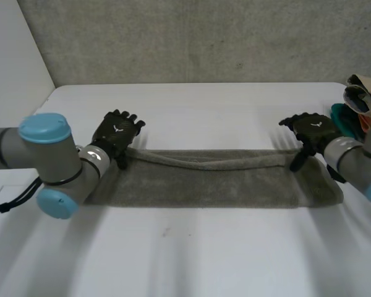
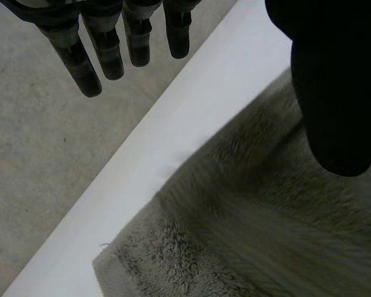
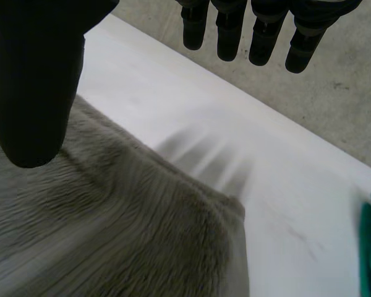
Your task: Fold the laundry.
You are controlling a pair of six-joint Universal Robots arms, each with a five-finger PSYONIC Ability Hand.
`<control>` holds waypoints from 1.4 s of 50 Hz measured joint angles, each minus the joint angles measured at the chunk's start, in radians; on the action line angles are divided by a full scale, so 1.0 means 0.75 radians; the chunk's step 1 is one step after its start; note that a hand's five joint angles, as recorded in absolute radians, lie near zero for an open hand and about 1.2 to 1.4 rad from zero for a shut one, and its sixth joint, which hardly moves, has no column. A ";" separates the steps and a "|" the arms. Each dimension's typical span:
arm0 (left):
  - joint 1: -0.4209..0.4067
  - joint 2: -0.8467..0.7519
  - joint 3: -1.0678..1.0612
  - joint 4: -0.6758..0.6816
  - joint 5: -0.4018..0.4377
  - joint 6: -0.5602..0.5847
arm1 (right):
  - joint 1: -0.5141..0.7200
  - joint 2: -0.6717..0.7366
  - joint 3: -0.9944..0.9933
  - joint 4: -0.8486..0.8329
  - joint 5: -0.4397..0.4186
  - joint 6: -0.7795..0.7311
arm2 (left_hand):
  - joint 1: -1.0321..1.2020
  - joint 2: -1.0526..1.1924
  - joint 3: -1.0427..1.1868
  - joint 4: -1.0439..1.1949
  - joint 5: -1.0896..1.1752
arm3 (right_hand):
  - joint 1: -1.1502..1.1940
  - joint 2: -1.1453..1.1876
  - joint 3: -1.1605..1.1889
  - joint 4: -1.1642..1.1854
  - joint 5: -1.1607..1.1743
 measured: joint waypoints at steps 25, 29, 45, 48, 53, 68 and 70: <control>-0.002 -0.229 0.441 0.208 -0.121 -0.094 | 0.110 0.354 -0.463 -0.400 0.357 -0.031 | 0.000 0.000 0.000 0.000 0.000 | 0.000 0.000 0.000 0.000 0.000; -0.016 -0.104 0.338 0.200 -0.119 -0.141 | 0.108 0.216 -0.364 -0.403 0.350 -0.008 | 0.000 0.000 0.000 0.000 0.000 | 0.000 0.000 0.000 0.000 0.000; -0.020 0.498 -0.251 0.188 -0.087 -0.237 | 0.009 -0.302 0.151 0.240 0.253 -0.144 | 0.000 0.000 0.000 0.000 0.000 | 0.020 0.044 0.045 0.045 0.042; -0.024 0.559 -0.342 0.191 -0.053 -0.267 | -0.049 -0.321 0.278 0.275 0.231 -0.200 | 0.000 0.000 0.000 0.000 0.000 | 0.137 0.166 0.164 0.163 0.157; -0.032 0.594 -0.416 0.195 -0.004 -0.308 | -0.114 -0.319 0.435 0.111 0.184 -0.250 | 0.000 0.000 0.000 0.000 0.000 | 0.247 0.252 0.266 0.269 0.267; -0.080 0.591 -0.433 0.196 0.009 -0.345 | -0.181 -0.184 0.481 -0.168 0.164 -0.277 | 0.000 0.000 0.000 0.000 0.000 | 1.183 1.292 1.299 1.306 1.225; -0.080 0.597 -0.434 0.195 0.008 -0.345 | -0.217 -0.187 0.489 -0.175 0.167 -0.285 | 0.000 0.000 0.000 0.000 0.000 | 1.183 1.292 1.302 1.310 1.225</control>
